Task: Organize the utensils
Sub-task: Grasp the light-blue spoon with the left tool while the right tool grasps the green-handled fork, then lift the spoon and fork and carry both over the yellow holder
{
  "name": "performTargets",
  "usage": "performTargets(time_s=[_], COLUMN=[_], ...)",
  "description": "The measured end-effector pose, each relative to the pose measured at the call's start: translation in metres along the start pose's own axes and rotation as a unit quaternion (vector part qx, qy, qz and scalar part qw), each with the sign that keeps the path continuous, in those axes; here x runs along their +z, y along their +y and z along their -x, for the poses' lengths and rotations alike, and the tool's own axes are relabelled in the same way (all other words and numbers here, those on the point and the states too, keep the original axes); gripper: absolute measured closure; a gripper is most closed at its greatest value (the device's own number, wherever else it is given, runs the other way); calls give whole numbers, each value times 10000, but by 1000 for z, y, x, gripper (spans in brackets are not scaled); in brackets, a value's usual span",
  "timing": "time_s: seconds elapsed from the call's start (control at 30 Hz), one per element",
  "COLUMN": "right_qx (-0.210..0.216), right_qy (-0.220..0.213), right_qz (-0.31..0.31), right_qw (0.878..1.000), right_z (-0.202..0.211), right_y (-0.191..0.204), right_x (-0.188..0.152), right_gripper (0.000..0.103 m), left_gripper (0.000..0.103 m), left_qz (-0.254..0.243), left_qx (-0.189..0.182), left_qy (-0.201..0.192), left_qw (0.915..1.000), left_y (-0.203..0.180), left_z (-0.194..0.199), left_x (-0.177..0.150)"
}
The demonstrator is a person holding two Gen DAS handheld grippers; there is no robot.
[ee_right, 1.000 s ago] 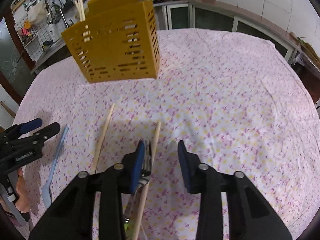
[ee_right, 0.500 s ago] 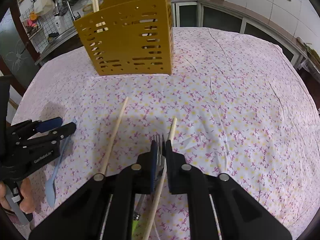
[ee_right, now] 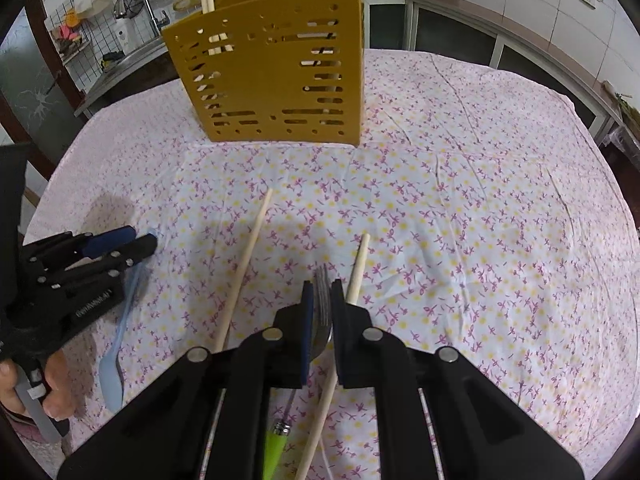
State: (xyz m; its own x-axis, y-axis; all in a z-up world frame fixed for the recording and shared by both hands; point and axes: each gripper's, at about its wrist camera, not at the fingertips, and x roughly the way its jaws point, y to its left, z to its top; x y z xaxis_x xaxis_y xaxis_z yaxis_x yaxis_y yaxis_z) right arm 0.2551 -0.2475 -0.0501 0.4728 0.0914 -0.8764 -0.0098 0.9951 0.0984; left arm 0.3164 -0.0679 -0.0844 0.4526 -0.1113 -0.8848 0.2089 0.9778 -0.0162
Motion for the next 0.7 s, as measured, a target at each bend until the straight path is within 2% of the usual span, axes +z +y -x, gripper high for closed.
performTargets(time_s=[0.27,0.6,0.7], right_qx=[137,265,360], right_qy=[201,383,488], right_qz=[-87,-68,-148], right_qw=[9997,9989,9980], right_z=[-10,-10,-13], right_y=[-8,-14,-18], right_x=[-5,-4,-4], right_gripper=[94,91,87], left_gripper=[91,92,91], left_qz=[24,-53,-63], left_qx=[-23,-154,-157], left_qy=[40,122,195], left_qw=[10000,9998,9997], left_y=[6,14,16], left_z=[-2,0,1], left_x=[4,3,4])
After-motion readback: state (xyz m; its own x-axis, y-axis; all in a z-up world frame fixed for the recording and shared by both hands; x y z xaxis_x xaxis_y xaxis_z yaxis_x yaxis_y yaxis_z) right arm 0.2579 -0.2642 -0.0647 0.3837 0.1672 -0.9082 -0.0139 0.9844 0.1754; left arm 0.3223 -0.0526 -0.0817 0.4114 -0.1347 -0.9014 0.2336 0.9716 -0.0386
